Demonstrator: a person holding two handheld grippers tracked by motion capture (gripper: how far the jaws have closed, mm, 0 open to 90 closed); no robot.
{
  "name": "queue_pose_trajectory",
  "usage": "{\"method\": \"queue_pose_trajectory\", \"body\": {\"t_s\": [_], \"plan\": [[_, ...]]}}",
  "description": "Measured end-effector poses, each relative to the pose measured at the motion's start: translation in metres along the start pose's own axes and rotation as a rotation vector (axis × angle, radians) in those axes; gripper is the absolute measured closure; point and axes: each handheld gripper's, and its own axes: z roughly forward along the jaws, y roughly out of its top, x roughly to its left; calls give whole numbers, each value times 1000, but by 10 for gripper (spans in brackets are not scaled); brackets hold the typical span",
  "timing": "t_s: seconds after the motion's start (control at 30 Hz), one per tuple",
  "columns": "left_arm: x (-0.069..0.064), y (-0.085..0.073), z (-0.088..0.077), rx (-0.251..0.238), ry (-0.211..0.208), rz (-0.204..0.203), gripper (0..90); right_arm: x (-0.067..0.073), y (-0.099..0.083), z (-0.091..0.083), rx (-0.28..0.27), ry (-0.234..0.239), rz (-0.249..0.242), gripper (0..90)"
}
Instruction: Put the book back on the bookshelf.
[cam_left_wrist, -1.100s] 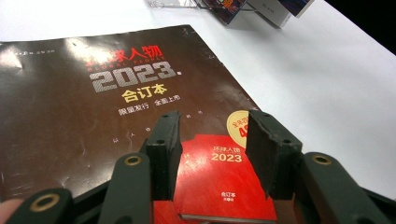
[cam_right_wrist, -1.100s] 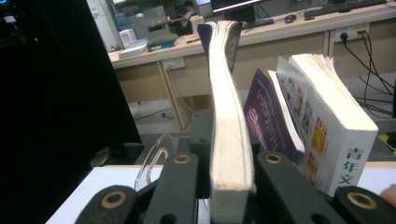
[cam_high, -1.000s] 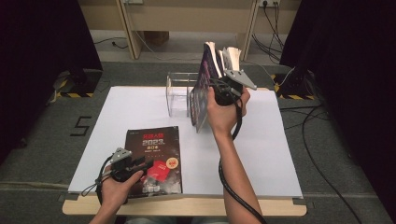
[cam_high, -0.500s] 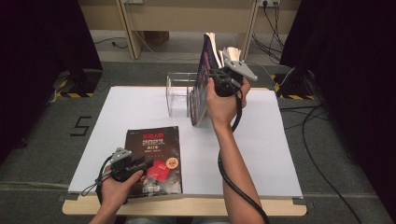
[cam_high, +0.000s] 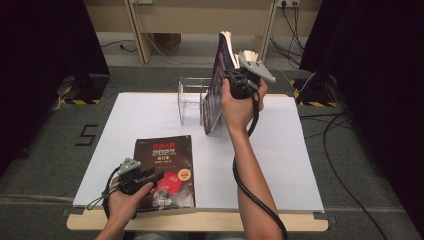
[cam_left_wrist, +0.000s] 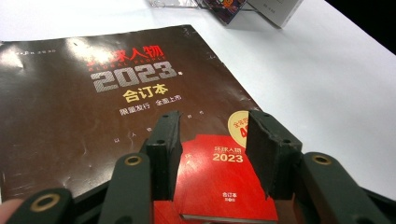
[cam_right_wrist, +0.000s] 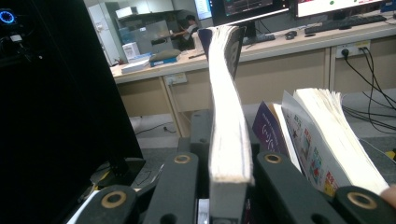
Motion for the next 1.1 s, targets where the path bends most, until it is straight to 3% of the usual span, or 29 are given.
{"method": "queue_pose_trajectory", "body": {"t_s": [1.1], "plan": [[1,0,0,1,0,2,547,-1,11,31,3,-12,5,831]]}}
